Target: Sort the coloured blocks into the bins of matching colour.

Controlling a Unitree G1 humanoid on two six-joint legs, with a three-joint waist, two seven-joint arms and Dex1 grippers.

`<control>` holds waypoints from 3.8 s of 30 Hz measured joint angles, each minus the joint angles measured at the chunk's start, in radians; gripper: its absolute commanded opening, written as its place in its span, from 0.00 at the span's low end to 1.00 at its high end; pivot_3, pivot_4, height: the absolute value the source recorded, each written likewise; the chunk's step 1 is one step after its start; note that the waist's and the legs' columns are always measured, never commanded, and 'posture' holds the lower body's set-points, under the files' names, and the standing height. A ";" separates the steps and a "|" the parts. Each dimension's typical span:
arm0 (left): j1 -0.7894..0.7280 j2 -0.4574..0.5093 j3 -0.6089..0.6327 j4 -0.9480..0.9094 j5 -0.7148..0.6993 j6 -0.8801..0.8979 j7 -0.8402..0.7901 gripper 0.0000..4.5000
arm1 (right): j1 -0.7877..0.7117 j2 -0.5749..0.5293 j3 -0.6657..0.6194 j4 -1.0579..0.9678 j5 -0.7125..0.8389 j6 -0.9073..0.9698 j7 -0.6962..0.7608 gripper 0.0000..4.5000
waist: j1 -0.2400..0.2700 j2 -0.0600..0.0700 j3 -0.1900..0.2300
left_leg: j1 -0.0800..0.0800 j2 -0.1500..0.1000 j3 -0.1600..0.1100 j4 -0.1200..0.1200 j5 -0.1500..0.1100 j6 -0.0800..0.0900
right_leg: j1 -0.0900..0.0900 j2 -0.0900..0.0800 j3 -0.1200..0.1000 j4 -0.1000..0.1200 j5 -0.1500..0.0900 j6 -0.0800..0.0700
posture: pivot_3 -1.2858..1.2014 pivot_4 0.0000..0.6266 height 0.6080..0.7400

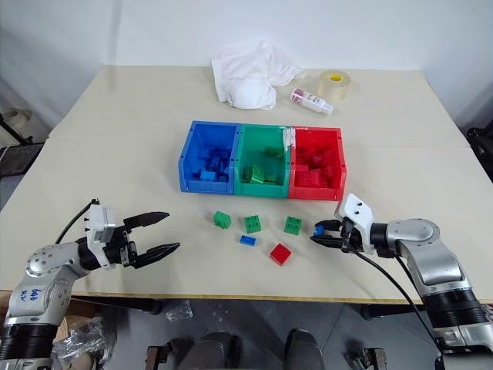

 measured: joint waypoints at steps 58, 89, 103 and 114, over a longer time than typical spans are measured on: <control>-0.112 -0.043 -0.032 0.179 0.030 -0.105 -0.028 1.00 | 0.078 -0.105 -0.033 -0.359 0.064 0.198 -0.017 0.99 | -0.028 -0.001 0.001 | -0.004 0.000 0.005 0.002 -0.001 0.000 | -0.012 -0.001 0.002 0.013 -0.001 -0.002 | 0.52 0.24 1.00; -0.022 -0.071 -0.004 0.021 0.017 -0.069 0.057 1.00 | -0.473 0.224 0.114 0.009 -0.066 0.121 -0.107 0.33 | -0.028 -0.002 0.002 | -0.005 0.000 0.004 0.003 -0.001 -0.001 | -0.013 0.000 0.001 0.014 -0.001 -0.003 | 0.52 0.24 1.00; -0.037 -0.079 -0.014 0.022 0.017 -0.068 0.055 1.00 | -0.631 0.366 0.124 0.368 -0.181 -0.124 -0.187 1.00 | -0.051 -0.001 0.002 | -0.005 -0.002 0.000 0.001 -0.002 -0.001 | -0.013 -0.001 0.000 0.016 -0.001 -0.003 | 0.52 0.24 1.00; -0.082 -0.054 -0.028 0.082 0.017 -0.067 -0.012 1.00 | -0.121 -0.013 0.020 -0.267 0.058 0.153 0.066 1.00 | -0.021 -0.002 0.002 | -0.006 -0.001 0.001 0.003 -0.002 0.000 | -0.012 -0.001 0.000 0.013 -0.001 -0.003 | 0.52 0.24 1.00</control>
